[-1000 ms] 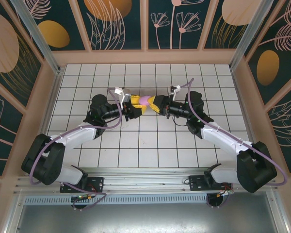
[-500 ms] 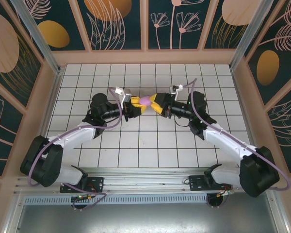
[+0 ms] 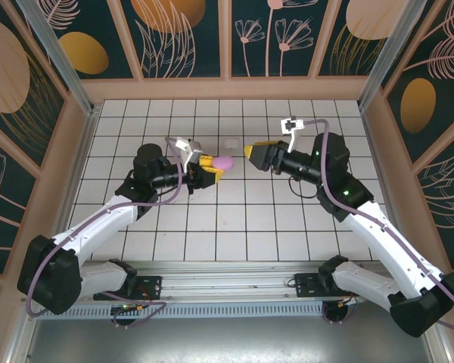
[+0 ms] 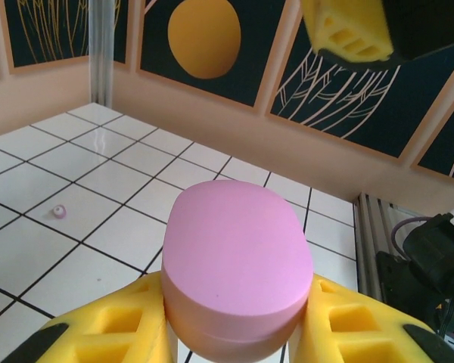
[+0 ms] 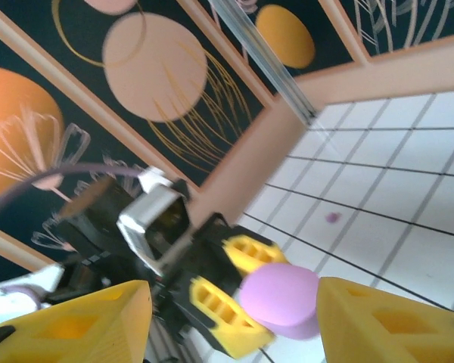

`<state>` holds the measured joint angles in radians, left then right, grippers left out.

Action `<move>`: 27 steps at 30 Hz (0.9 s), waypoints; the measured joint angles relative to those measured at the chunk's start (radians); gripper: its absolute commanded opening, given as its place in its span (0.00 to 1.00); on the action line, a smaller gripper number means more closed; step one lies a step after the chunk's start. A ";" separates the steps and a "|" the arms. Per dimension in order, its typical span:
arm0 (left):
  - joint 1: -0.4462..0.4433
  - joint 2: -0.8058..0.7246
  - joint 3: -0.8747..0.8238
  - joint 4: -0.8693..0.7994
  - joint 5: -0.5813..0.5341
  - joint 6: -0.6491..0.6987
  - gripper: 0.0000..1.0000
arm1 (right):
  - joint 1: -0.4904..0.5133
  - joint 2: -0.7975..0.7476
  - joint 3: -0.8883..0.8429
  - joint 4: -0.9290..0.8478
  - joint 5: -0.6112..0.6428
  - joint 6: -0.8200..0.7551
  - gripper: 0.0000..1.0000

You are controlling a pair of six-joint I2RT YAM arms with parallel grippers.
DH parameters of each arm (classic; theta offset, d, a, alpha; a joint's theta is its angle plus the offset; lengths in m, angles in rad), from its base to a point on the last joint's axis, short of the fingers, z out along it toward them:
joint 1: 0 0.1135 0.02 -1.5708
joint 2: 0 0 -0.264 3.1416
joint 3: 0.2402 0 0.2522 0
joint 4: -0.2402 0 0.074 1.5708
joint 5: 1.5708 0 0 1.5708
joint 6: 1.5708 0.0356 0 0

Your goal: Insert wireless bluetooth earbuds into charging case

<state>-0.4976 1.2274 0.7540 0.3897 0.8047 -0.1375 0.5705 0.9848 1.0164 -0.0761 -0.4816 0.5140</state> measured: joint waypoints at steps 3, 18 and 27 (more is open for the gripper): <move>0.000 -0.006 0.000 -0.034 0.003 0.009 0.25 | 0.010 0.018 0.002 -0.055 0.016 -0.065 0.63; 0.007 -0.089 0.015 -0.239 0.053 0.037 0.26 | 0.282 0.210 0.101 -0.193 0.106 -0.410 0.65; 0.008 -0.092 0.015 -0.248 0.051 0.037 0.25 | 0.295 0.221 0.102 -0.193 0.143 -0.439 0.63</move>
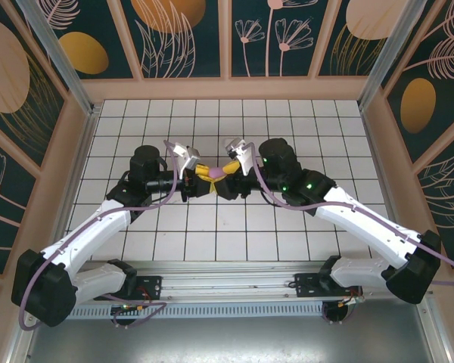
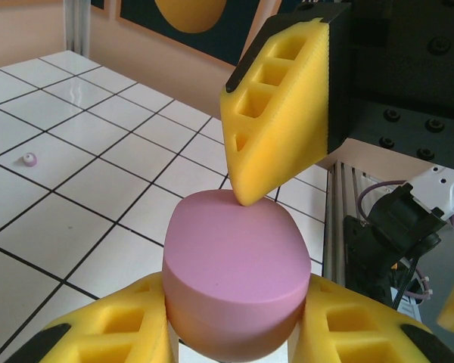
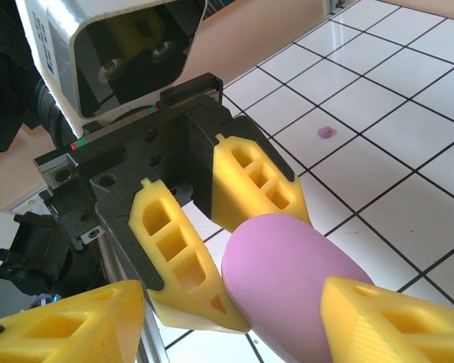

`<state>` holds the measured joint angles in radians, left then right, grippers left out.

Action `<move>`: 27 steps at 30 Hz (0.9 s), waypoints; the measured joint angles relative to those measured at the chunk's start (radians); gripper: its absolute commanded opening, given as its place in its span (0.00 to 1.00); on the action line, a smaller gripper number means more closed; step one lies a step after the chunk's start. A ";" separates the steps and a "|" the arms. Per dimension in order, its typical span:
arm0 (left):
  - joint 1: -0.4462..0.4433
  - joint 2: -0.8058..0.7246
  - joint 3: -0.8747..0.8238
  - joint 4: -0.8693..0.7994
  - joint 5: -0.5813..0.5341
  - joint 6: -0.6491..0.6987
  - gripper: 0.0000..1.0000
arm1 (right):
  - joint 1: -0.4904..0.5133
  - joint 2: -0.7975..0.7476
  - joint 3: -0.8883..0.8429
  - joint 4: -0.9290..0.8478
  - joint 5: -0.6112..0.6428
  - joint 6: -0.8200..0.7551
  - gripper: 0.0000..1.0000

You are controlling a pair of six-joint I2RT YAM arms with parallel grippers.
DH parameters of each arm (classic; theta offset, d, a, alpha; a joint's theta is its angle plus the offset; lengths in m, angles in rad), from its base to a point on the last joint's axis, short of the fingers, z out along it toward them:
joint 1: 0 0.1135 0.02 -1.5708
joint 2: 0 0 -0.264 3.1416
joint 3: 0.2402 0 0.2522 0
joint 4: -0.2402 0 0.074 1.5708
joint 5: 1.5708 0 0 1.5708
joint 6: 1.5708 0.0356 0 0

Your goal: Insert wireless bluetooth earbuds into charging case

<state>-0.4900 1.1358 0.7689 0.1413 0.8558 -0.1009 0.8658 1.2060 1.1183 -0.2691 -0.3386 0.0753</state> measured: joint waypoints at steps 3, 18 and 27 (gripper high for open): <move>0.000 0.000 0.000 -0.005 0.001 0.000 0.25 | 0.000 0.011 0.008 0.000 0.002 -0.001 0.63; -0.007 -0.038 0.000 -0.010 0.053 0.008 0.25 | -0.058 -0.117 -0.024 -0.072 0.047 -0.037 0.64; -0.007 -0.039 0.011 -0.010 0.073 0.007 0.25 | -0.071 -0.112 -0.037 -0.072 -0.027 -0.045 0.67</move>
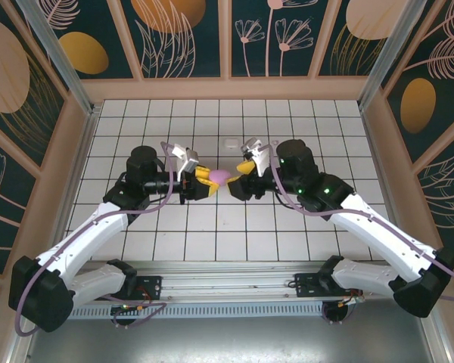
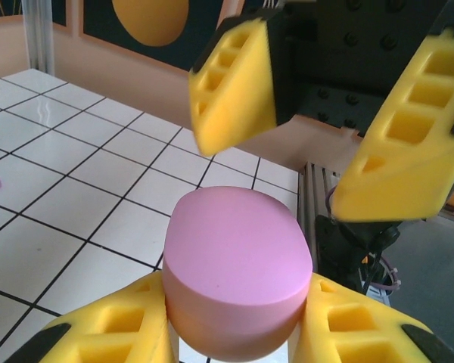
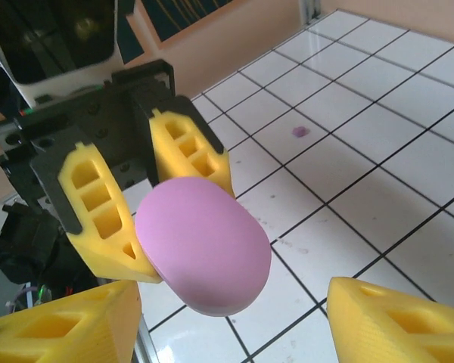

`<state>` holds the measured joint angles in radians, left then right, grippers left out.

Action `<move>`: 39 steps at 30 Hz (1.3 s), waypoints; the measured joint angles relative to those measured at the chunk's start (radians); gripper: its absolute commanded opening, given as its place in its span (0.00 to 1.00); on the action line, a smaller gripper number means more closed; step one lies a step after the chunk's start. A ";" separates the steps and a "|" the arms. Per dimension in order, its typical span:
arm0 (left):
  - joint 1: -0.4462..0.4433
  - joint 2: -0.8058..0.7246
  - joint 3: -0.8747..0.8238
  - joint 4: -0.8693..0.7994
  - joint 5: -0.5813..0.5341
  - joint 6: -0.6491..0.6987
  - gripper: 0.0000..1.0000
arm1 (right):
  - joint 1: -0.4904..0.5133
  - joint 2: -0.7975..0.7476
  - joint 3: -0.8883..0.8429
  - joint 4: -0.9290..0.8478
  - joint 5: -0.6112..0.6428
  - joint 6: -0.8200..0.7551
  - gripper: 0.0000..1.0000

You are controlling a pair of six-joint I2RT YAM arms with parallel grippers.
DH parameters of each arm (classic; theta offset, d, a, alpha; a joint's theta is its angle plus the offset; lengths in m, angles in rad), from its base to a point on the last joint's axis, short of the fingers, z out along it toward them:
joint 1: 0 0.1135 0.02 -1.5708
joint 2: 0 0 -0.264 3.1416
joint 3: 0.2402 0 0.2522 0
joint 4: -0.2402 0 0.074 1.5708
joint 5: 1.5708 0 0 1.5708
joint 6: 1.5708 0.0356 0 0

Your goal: Insert wireless bluetooth earbuds into charging case

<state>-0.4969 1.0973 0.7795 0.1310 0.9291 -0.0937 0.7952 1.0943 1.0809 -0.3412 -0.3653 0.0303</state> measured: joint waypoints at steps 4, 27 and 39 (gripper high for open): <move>0.000 0.000 0.009 0.000 0.011 0.000 0.25 | 0.000 0.021 -0.009 0.000 -0.025 -0.006 0.67; 0.003 0.000 0.020 0.007 -0.006 -0.001 0.25 | -0.123 0.070 0.009 0.002 -0.221 0.040 0.64; 0.013 0.001 0.020 0.007 -0.016 -0.015 0.25 | -0.153 0.097 0.010 0.031 -0.277 0.105 0.63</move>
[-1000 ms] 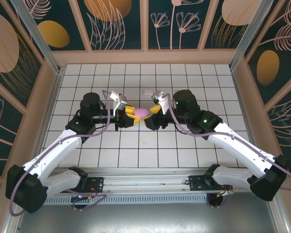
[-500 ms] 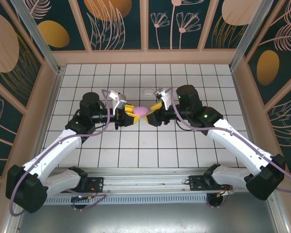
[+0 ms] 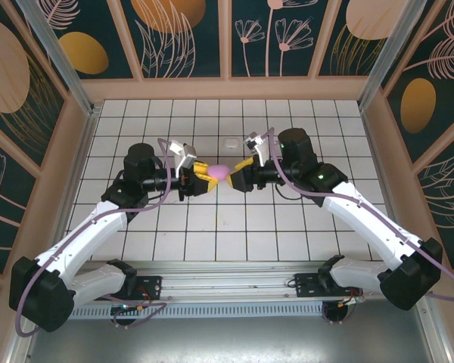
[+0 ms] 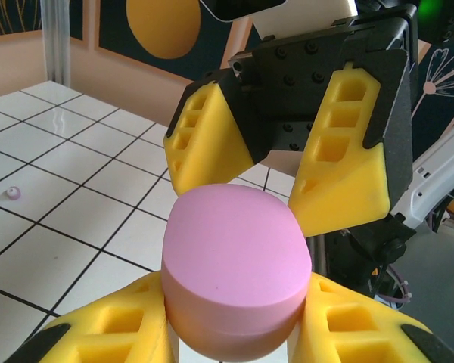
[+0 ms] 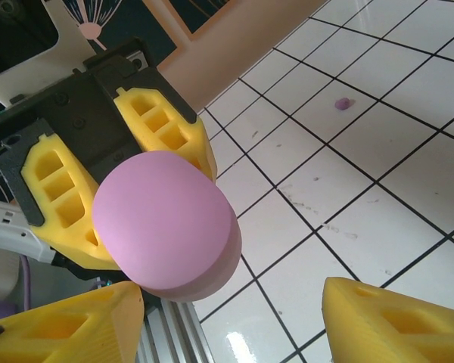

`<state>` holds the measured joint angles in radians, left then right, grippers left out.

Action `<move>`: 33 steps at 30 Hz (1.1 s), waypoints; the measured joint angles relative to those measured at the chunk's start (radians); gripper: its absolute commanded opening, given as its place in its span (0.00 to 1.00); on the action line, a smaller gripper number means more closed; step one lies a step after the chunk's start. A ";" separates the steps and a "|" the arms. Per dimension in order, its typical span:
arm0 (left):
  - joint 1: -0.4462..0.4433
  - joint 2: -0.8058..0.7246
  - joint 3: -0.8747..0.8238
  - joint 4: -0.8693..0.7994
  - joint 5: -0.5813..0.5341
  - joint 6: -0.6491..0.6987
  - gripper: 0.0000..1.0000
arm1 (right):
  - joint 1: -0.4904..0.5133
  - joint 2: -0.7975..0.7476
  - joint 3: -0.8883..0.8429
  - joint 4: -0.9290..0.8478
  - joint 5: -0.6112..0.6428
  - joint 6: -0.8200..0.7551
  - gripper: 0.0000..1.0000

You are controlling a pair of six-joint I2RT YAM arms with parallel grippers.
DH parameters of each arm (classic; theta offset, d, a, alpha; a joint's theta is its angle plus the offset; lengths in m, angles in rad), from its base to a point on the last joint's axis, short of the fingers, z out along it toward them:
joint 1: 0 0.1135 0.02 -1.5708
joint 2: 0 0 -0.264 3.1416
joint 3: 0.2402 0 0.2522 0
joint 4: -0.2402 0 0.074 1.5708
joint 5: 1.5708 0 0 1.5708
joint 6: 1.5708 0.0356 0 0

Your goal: Insert wireless bluetooth earbuds into charging case

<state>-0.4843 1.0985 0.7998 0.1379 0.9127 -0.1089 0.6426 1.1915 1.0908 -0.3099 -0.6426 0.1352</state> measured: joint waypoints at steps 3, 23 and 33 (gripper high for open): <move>0.001 0.000 0.000 0.000 -0.005 -0.003 0.25 | -0.004 0.007 0.000 0.019 -0.011 0.027 0.63; -0.010 0.000 -0.005 -0.007 0.033 -0.030 0.23 | -0.040 0.029 0.002 0.148 0.035 0.145 0.65; 0.007 0.012 -0.005 0.001 0.013 -0.057 0.23 | -0.046 0.000 0.002 0.120 0.050 0.160 0.66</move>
<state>-0.4774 1.1107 0.7948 0.1390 0.9260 -0.1658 0.5964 1.1915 1.0931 -0.1902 -0.5926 0.2951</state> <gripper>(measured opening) 0.320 0.663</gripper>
